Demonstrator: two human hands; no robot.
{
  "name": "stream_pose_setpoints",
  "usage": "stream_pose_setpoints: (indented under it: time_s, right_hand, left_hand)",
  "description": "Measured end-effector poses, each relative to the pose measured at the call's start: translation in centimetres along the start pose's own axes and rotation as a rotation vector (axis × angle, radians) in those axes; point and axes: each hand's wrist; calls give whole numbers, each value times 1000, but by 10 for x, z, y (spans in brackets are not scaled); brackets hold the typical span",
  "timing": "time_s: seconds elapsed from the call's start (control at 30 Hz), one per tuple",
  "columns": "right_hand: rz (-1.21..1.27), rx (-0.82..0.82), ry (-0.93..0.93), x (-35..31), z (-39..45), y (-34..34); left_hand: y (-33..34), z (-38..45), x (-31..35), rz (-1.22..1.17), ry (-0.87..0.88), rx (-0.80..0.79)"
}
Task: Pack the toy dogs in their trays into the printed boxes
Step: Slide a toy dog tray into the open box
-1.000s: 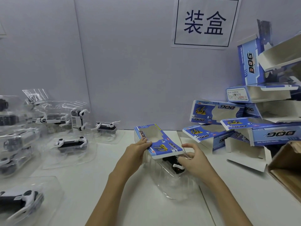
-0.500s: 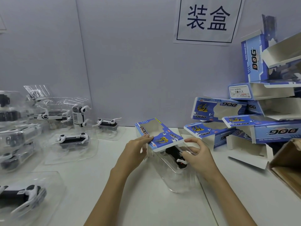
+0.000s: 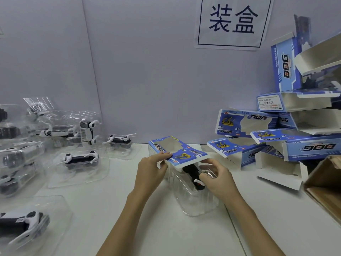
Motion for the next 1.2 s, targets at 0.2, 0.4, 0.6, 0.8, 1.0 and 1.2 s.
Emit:
stream_pose_setpoints:
  time_s: [0.2, 0.4, 0.6, 0.8, 1.0, 1.2]
  right_hand:
    - [-67, -27, -2, 1, 2, -4]
    - [-92, 16, 26, 0, 9, -5]
    - [64, -126, 68, 5, 14, -6]
    - [152, -84, 46, 10, 19, 0]
    - [452, -110, 207, 23, 21, -4]
    - [309, 466, 291, 6, 17, 20]
  left_hand:
    - [1, 1, -2, -26, -16, -24]
    - [10, 2, 2, -9, 58, -117]
    - [11, 2, 5, -220, -37, -158]
    - [6, -14, -2, -198, -167, -680]
    - [23, -16, -2, -248, -149, -607]
    - [18, -10, 1, -243, -102, -436]
Point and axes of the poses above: each hand's wrist, its own z-axis towards the middle knuckle, its own y-axis out of the palm, x = y × z, and after that the axes turned 4 degrees about y, right-handed
